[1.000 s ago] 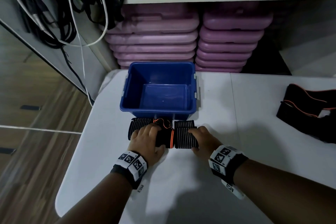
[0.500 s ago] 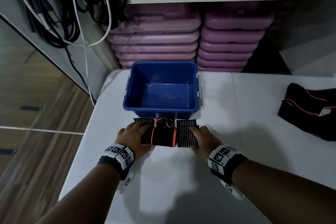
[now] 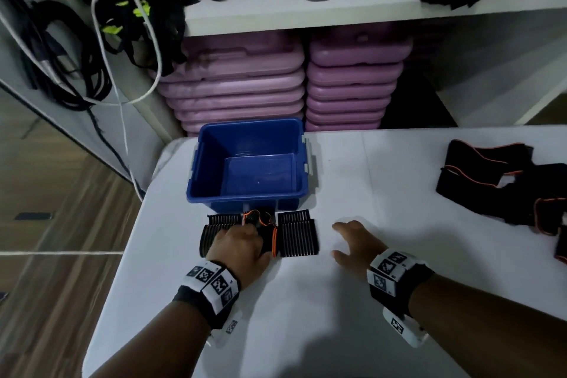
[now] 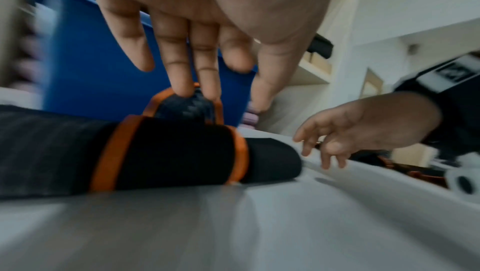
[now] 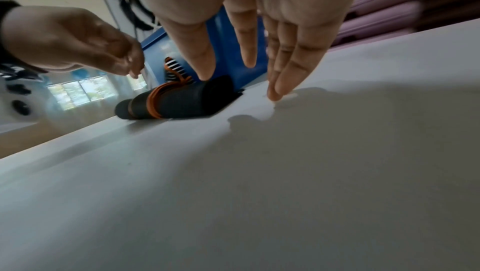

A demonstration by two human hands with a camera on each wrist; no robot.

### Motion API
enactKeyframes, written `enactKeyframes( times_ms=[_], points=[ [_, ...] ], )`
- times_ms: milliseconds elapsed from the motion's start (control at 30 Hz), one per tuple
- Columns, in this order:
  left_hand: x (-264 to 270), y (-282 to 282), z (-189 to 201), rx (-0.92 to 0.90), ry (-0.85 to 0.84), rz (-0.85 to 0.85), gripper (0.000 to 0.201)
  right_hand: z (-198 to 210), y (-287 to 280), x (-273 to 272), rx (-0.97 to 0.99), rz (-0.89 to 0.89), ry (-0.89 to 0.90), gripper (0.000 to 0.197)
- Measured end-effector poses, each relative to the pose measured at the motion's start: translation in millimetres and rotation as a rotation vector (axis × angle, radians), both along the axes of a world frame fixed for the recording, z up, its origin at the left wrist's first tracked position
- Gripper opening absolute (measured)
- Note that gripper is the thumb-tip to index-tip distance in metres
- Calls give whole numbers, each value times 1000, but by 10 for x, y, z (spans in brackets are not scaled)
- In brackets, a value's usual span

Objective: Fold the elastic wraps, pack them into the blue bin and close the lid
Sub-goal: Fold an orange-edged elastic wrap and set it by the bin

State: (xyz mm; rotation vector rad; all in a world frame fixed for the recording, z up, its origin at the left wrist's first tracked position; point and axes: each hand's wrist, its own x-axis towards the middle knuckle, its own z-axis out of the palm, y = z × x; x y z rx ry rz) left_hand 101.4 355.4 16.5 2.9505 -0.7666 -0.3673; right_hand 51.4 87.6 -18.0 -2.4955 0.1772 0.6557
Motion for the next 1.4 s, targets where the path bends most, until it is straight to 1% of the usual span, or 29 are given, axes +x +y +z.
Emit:
enactKeyframes(
  times_ms=[33, 100, 200, 300, 400, 500, 633, 767, 867, 933, 1000, 1067, 1133, 1200, 1300, 1333, 1400],
  points=[
    [-20, -142, 3, 8, 26, -71, 28, 1, -128, -62, -13, -25, 1, 62],
    [-61, -456, 15, -33, 97, -172, 30, 10, -414, -217, -37, -86, -4, 58],
    [-132, -991, 75, -68, 187, -277, 33, 50, -895, -501, -77, -171, -16, 53],
    [-228, -1598, 158, -33, 246, -355, 31, 102, -1433, -773, -115, -241, -9, 47],
    [-343, -2209, 203, 1, 288, -376, 26, 188, -2012, -1002, -157, -302, -4, 43],
    [-476, -2789, 173, 37, 341, -357, 20, 288, -2576, -1244, -192, -331, -16, 43],
    [-733, -3609, 147, 38, 387, -345, 31, 388, -3249, -1546, -165, -357, -29, 41],
    [-907, -4295, 82, -51, 318, -321, 35, 415, -3782, -1827, -211, -347, -44, 36],
    [-911, -4651, -11, -116, 235, -308, 40, 392, -4048, -1965, -272, -294, -23, 42],
    [-865, -4840, -56, -143, 159, -292, 50, 377, -4166, -1983, -295, -239, 7, 50],
    [-799, -4996, -95, -134, 103, -285, 61, 364, -4241, -1969, -295, -192, 41, 56],
    [-750, -5134, -116, -99, 78, -284, 64, 332, -4276, -1951, -286, -162, 94, 61],
    [-723, -5260, -131, -45, 52, -295, 63, 273, -4282, -1938, -274, -147, 139, 63],
    [-705, -5371, -155, 22, 40, -299, 64, 232, -4283, -1915, -268, -124, 182, 61],
    [-687, -5483, -220, 31, 100, -223, 63, 187, -4297, -1879, -298, -61, 215, 56],
    [-686, -5506, -237, 9, 115, -203, 57, 186, -4304, -1868, -302, -44, 215, 55],
    [-687, -5535, -257, -37, 118, -201, 41, 190, -4326, -1858, -302, -19, 221, 56]
  ],
)
